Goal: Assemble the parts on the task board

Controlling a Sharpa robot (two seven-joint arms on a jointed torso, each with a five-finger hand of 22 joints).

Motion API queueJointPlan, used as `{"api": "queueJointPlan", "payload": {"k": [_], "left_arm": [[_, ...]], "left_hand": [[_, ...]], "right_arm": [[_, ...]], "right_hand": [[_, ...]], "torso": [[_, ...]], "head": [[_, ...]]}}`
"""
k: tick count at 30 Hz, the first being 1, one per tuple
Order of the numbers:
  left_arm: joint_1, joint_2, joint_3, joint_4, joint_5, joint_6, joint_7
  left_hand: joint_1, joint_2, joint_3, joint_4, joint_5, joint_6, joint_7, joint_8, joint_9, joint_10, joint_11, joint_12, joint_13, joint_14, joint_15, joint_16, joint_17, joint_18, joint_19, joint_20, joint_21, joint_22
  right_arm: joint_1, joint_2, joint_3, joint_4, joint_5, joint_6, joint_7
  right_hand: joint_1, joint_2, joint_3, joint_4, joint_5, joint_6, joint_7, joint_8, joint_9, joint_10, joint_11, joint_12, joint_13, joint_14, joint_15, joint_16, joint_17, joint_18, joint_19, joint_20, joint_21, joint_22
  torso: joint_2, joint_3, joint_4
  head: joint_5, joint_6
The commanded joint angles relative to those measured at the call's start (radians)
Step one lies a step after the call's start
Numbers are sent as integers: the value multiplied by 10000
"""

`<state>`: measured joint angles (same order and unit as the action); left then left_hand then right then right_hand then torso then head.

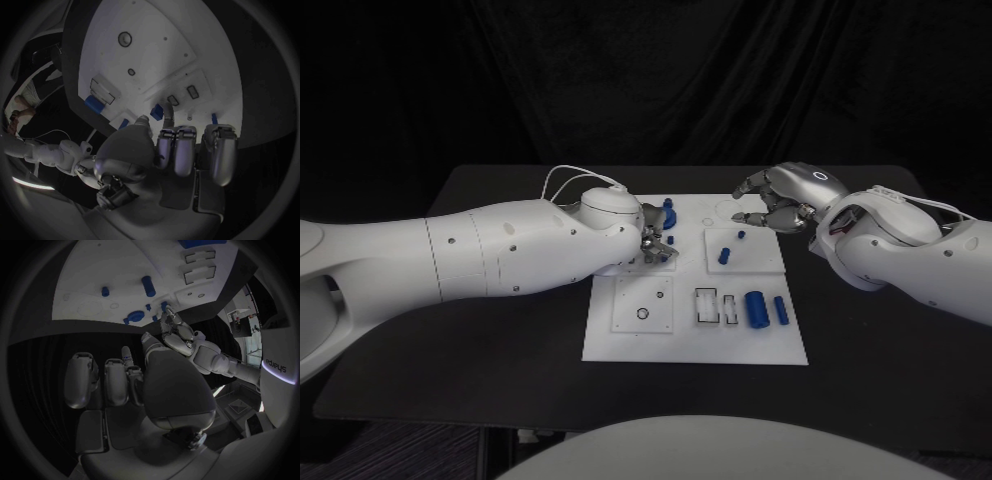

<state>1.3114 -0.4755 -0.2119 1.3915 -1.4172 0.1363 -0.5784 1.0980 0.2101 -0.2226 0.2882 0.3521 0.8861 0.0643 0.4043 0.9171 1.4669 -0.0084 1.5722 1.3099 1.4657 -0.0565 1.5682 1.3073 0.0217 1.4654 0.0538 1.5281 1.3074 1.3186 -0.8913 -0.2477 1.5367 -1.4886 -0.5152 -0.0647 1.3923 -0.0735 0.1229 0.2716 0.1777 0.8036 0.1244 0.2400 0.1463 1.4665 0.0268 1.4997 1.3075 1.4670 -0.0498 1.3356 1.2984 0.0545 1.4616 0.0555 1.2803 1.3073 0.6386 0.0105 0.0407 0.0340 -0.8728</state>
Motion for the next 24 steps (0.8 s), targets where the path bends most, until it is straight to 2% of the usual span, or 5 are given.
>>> {"api": "queueJointPlan", "payload": {"k": [1,11,17,24], "left_arm": [[-41,67,9,-46,-4,-203,302],[-118,157,9,-182,-4,-308,408],[-153,194,9,-304,-4,-271,378],[-203,273,9,-513,-4,-283,418]], "left_hand": [[29,43,131,-12,194,-50,0,-89,54,1039,49,-14,2609,1051,57,26,2635,34,254,83,-56,1758],[129,18,317,-7,577,37,-16,-232,195,1039,36,-14,2609,1051,51,26,2635,35,255,82,-67,1765],[246,-65,560,-11,1007,88,-30,-392,335,1039,23,-14,2609,1051,40,26,2635,38,248,72,-83,1764],[388,-179,849,-28,1352,197,-68,-477,497,1039,-5,-14,2609,1051,20,26,2635,36,261,56,-85,1784]], "right_arm": [[-24,0,6,-6,-29,102,-172],[-24,-10,6,0,-29,154,-213],[-24,-3,6,3,-29,189,-221],[-24,-2,6,9,-50,217,-228]], "right_hand": [[77,51,14,-69,52,60,-6,34,-8,52,80,-14,1364,509,87,-36,-8,139,20,81,-51,1237],[84,54,17,-74,63,65,-5,36,-11,41,84,-22,1350,506,90,-48,-22,145,11,82,-76,1226],[96,59,21,-82,78,75,-3,41,-14,36,90,-25,1344,503,94,-60,-35,147,7,85,-86,1222],[128,82,36,-101,133,127,6,68,-25,32,107,-27,1343,500,108,-70,-48,151,1,97,-110,1216]], "torso": [[3,-2,1],[5,2,-5],[7,5,-7],[6,7,-10]], "head": [[-26,2],[-50,2],[-24,2],[-55,2]]}}
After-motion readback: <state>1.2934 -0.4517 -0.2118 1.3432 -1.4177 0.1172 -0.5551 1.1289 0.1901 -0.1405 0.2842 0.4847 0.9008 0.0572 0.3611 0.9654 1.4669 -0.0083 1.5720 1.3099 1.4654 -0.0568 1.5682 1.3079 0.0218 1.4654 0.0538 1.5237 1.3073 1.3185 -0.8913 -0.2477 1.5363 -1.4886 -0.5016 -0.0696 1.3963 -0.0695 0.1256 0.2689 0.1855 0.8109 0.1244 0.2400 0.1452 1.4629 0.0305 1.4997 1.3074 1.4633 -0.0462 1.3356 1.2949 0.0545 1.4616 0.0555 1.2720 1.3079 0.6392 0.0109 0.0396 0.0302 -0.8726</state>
